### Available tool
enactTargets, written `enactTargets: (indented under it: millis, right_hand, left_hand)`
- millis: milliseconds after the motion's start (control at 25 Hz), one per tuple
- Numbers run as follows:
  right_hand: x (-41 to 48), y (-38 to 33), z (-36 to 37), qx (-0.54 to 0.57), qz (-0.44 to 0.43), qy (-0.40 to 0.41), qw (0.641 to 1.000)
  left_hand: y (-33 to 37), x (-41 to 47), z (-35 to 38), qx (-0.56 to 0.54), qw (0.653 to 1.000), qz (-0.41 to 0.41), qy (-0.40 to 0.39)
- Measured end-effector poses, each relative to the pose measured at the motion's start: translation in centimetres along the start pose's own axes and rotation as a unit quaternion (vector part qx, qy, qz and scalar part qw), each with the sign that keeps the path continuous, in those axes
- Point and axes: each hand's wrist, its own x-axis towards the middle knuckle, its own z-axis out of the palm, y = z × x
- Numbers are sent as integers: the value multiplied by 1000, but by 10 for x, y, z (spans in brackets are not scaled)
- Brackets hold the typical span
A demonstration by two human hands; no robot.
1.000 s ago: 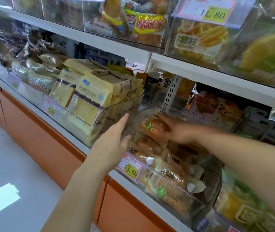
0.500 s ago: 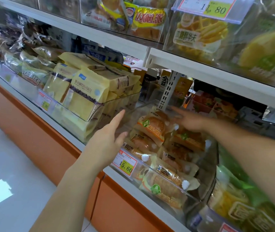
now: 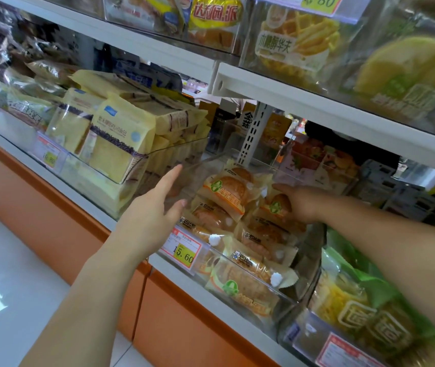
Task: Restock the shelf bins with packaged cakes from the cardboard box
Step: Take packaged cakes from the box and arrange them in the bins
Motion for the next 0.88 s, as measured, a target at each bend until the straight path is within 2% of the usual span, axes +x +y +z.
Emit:
enactTargets:
  millis: [120, 200, 240, 320, 440, 640, 760, 880]
  right_hand:
    - [-6, -5, -14, 66, -9, 18, 998]
    - [-12, -21, -29, 163, -52, 52, 984]
    - [-13, -32, -33, 180, -82, 43, 979]
    - [-14, -55, -28, 133, -126, 13, 983]
    - [-6, -70, -15, 87, -137, 1, 987]
    - [-23, -65, -26, 165, -117, 18, 979]
    - [-66, -56, -39, 237, -118, 33, 964]
    - [-121, -44, -41, 237, -129, 60, 961]
  left_hand:
    - [1, -1, 0, 1, 1000, -1, 1]
    - [-1, -1, 0, -2, 1000, 1, 0]
    - [-1, 0, 0, -1, 1000, 2, -1]
    - [0, 0, 1, 5, 1000, 6, 1]
    - [0, -1, 0, 9, 1000, 5, 1]
    - [5, -1, 4, 11, 1000, 18, 12]
    - [12, -3, 1, 50, 998, 25, 17]
    - [32, -14, -9, 108, 993, 39, 34]
